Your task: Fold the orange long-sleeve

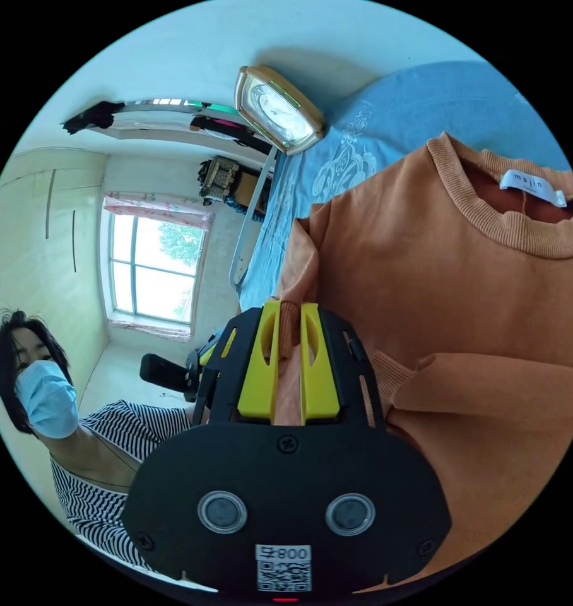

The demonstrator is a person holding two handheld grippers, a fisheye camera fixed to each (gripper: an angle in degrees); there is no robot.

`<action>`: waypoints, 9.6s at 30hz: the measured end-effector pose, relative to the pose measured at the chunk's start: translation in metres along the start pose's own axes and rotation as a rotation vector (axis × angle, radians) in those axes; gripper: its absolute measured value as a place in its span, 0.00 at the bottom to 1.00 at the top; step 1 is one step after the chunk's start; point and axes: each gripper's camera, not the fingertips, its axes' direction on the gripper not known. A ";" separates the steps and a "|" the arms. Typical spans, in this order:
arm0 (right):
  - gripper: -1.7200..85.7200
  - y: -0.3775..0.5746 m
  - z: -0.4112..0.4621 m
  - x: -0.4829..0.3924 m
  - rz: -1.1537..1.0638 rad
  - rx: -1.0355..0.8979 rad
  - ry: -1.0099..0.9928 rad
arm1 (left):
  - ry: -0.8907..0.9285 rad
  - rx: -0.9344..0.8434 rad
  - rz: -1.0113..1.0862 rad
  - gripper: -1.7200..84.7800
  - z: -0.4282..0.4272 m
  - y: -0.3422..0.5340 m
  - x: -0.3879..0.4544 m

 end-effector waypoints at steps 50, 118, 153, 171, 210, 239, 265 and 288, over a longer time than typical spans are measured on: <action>0.08 0.066 -0.185 0.125 0.147 0.184 0.050 | 0.215 -0.136 0.245 0.05 -0.045 -0.155 0.154; 0.02 0.377 -0.173 -0.126 -0.081 0.276 0.740 | 0.010 -0.283 -0.246 0.02 0.074 -0.006 0.063; 0.04 1.088 -0.221 -0.039 0.453 0.322 0.357 | 0.507 -0.425 -1.120 0.13 0.089 0.428 0.111; 0.12 1.336 -0.165 0.009 0.606 0.507 0.101 | 0.948 -0.307 -1.218 0.19 0.205 0.592 0.213; 0.05 1.493 -0.107 0.039 0.620 0.559 -0.067 | 1.006 -0.254 -1.207 0.10 0.292 0.707 0.335; 0.03 1.525 -0.210 -0.110 0.185 0.650 -0.073 | 1.215 0.164 -0.929 0.09 0.198 0.738 0.344; 0.03 1.685 -0.270 -0.182 0.032 0.723 -0.148 | 1.322 0.342 -0.781 0.08 0.080 0.858 0.332; 0.03 1.730 -0.288 -0.137 0.082 0.725 -0.184 | 1.403 0.319 -0.814 0.08 0.046 0.891 0.283</action>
